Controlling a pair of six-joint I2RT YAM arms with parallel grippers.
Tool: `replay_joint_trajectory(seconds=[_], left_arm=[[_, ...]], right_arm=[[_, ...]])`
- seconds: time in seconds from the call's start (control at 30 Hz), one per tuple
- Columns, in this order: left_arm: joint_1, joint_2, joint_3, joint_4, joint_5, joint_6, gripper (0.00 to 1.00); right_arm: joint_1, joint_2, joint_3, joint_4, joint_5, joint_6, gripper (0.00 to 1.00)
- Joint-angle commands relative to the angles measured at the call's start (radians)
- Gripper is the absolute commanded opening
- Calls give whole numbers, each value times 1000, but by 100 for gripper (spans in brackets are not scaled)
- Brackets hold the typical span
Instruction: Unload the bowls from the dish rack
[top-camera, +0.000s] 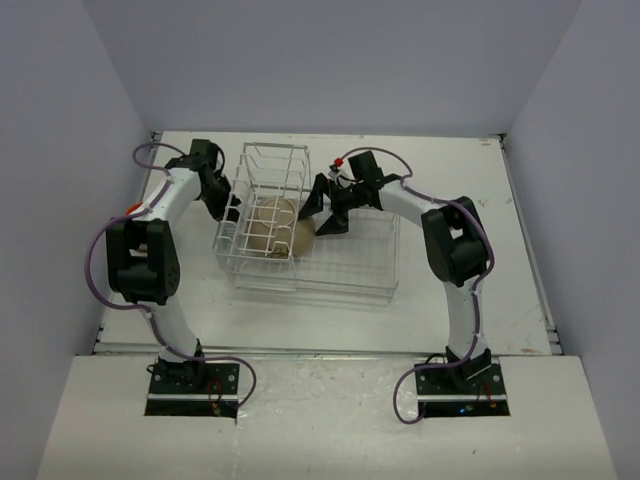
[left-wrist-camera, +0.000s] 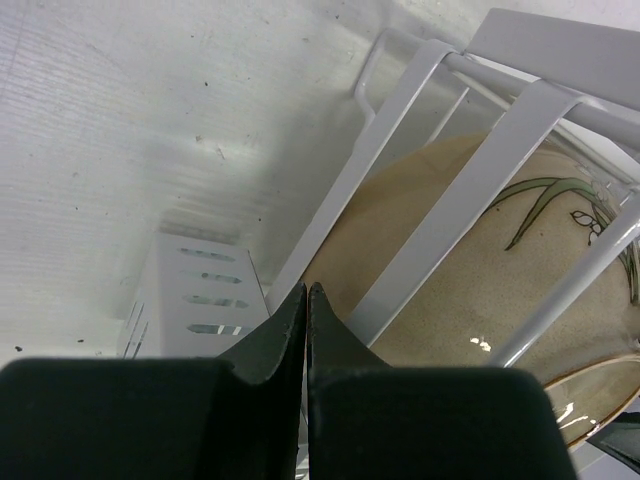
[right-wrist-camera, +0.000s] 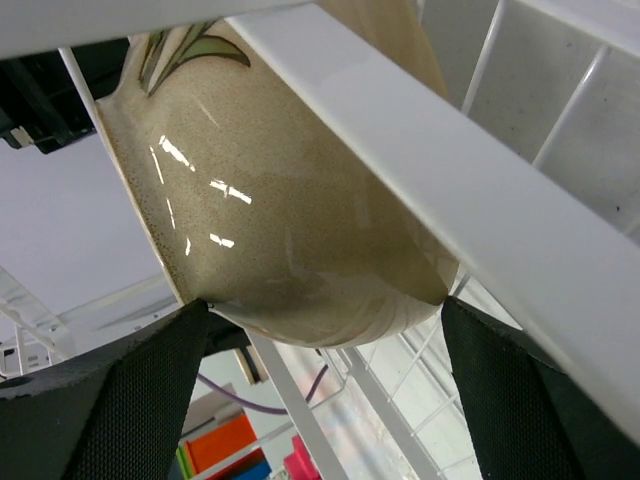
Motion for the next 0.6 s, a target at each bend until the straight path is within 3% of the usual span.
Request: replay_joint_trajectory(seconds=[0.0,0.2,0.3,0.37,0.4,0.47,0.57], left_arm=[[-58,-24,-10,21,192,-40,0],[-58,-23,-9,21,195,-38,0],[-58,-24,-12,21,193,-38,0],[-58,-23,-14,23,195,-38,0],[-58,-24,-12,24,195,-38,0],[-58,-23,-9,27,199,-41,0],[-58,-18,-10,36,215,-49,0]], right_arm=[[114,-21,-38,293,-26,126,99],[118,-40,-70,457,-60,159,99],[118,-37,-38,413,-30,116,99],[129,-12,99,144,90,40,99],[135,35,169,-103,153,-40,99],[149,75,297,-254,280,-74,99],[161,85,294,-320,363,-73,99]])
